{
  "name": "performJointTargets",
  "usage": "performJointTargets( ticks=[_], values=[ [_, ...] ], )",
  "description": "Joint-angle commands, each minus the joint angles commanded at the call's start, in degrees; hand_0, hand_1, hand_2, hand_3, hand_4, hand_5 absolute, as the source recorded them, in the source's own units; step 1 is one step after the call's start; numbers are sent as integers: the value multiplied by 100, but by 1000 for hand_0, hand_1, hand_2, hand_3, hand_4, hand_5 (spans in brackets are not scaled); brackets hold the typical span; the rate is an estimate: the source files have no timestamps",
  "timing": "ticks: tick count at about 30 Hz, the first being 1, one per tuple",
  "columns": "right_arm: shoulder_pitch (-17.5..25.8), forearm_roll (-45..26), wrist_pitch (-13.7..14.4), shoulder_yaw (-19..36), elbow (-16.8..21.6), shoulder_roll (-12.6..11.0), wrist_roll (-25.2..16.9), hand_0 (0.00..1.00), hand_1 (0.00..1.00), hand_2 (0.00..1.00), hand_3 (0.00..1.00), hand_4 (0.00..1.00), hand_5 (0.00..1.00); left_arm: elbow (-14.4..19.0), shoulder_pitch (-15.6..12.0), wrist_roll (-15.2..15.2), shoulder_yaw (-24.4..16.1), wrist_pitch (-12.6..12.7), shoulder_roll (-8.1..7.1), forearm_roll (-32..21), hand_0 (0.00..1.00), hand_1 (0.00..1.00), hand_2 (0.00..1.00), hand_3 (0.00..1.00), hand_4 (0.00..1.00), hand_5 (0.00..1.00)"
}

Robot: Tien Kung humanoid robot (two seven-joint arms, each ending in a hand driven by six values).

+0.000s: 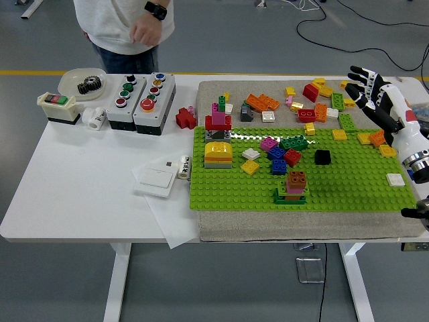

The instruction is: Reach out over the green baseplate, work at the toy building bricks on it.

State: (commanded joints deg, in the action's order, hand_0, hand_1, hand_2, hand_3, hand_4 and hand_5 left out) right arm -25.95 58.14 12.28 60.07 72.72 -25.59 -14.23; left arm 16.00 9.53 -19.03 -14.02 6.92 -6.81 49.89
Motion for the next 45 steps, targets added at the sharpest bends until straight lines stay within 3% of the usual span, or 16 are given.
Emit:
performJointTargets(
  ticks=[12,18,22,38,43,44,45],
  values=[
    [10,-175,-64,22,-73,-6,11,876,824,861,868,998,774,2,35,30,22,5,3,-63,482,567,636,579,603,675],
    [-12,-1068,-244,46,-152,14,214,875,820,857,863,998,780,2,46,32,8,-4,7,-51,482,567,635,579,603,675],
    [-35,-1236,-313,10,-235,16,278,873,817,850,853,998,791,0,51,42,25,3,8,-85,483,568,635,578,603,675],
    [-145,-1237,-446,-67,-667,-2,322,859,805,835,840,998,803,5,67,56,67,20,-8,-117,482,568,634,578,603,675],
    [-181,-858,-411,-123,-724,-20,382,859,805,835,840,998,803,5,69,57,61,28,0,-128,482,568,634,578,603,675],
    [-201,-724,-390,-150,-740,-31,397,813,774,791,787,951,741,5,70,56,60,29,2,-127,484,569,634,578,603,675],
    [-245,-618,-338,-211,-776,-53,422,813,774,791,787,951,741,7,71,55,58,28,4,-128,484,569,634,578,603,675]
  ],
)
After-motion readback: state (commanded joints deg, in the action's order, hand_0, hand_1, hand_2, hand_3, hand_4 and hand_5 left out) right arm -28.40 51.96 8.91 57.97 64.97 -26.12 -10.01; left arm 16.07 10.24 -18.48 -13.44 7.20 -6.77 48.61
